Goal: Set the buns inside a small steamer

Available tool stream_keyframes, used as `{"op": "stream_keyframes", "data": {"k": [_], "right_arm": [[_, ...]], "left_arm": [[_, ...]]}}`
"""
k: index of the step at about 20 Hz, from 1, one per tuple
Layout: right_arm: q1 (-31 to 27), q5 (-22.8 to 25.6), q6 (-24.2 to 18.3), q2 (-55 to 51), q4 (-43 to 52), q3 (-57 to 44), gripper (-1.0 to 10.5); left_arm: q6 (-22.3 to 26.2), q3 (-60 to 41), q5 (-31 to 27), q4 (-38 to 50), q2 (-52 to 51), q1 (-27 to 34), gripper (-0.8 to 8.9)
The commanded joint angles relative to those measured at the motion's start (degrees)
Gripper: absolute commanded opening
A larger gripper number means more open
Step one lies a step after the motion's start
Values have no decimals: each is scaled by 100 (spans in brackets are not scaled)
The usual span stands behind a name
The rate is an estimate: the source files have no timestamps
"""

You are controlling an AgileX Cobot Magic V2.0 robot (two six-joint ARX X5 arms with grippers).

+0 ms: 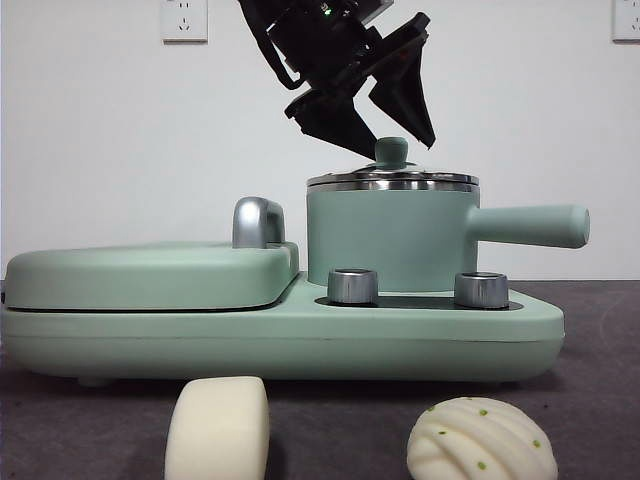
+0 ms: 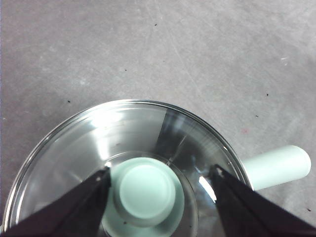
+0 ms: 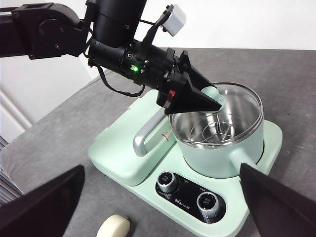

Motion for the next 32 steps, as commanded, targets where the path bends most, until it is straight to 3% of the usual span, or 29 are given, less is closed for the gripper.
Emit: {"op": "stream_keyframes", "data": {"k": [1, 5, 8, 16, 23, 26, 29, 32], "right_arm": [[13, 4, 59, 17, 24, 85, 501], [13, 4, 59, 17, 20, 85, 501], [13, 4, 59, 17, 17, 85, 501], [13, 4, 59, 17, -92, 85, 501], [61, -24, 192, 142, -179, 94, 447], [361, 63, 229, 428, -389, 208, 447], [890, 597, 348, 741, -555, 450, 449], [1639, 1086, 745, 1117, -586, 636, 449]], "left_arm": [[-37, 149, -11, 46, 109, -68, 296], [-35, 149, -11, 9, 190, -74, 223], [-22, 149, -11, 11, 203, -87, 76], [-42, 400, -9, -35, 175, -85, 55], [-13, 1825, -9, -1360, 146, -13, 15], [26, 2345, -9, -1670, 131, 136, 15], [31, 2677, -9, -1875, 94, 380, 15], [94, 2802, -9, -2024, 68, 680, 15]]}}
